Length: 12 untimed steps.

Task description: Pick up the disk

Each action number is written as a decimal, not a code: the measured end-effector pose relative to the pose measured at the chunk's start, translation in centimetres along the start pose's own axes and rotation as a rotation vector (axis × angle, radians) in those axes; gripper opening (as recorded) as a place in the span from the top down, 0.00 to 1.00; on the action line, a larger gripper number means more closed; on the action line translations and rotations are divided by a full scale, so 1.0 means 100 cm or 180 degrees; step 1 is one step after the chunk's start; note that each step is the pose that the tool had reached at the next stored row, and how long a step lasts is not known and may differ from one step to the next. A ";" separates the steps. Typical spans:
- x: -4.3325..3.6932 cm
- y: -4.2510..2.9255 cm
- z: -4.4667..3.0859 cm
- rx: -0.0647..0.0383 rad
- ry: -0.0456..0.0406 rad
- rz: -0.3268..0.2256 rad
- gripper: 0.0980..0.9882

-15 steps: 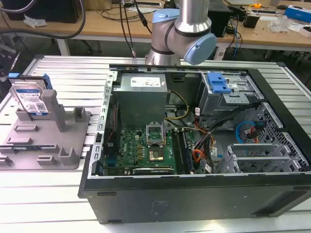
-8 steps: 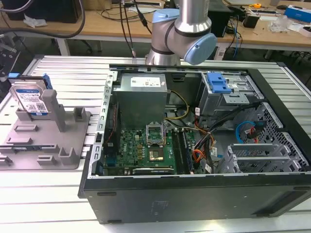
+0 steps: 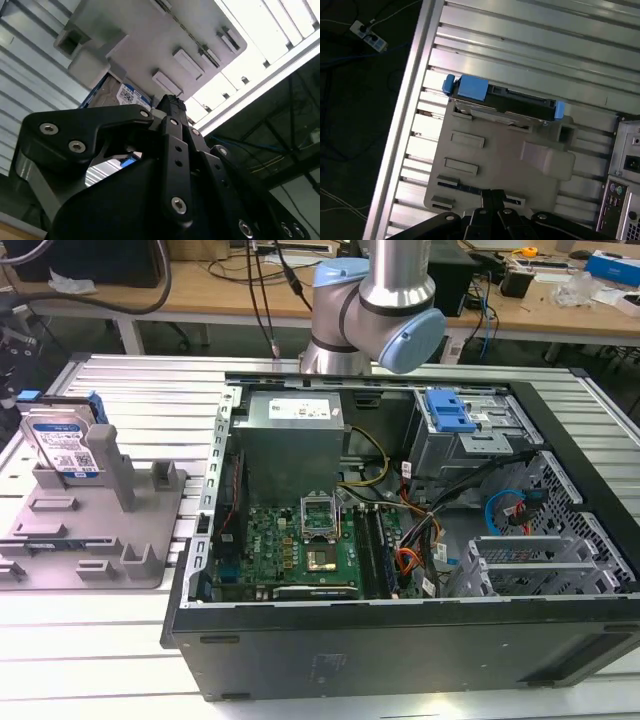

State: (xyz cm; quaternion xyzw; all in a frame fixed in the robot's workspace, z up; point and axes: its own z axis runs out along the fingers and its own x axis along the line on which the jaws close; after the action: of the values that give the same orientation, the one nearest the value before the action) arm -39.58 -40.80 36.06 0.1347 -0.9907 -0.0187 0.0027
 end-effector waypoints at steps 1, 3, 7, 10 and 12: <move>0.0000 0.0000 0.0002 0.0000 0.0002 -0.0055 0.99; 0.0000 0.0000 0.0008 0.0000 0.0013 -0.0343 0.99; 0.0000 -0.0001 0.0023 0.0000 0.0026 -0.0681 0.99; 0.0000 -0.0001 0.0036 0.0000 0.0036 -0.0939 0.99; 0.0000 -0.0001 0.0038 0.0000 0.0040 -0.1064 0.99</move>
State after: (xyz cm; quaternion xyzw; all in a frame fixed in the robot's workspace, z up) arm -39.59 -40.80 35.67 0.2979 -0.9544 -0.0181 0.0058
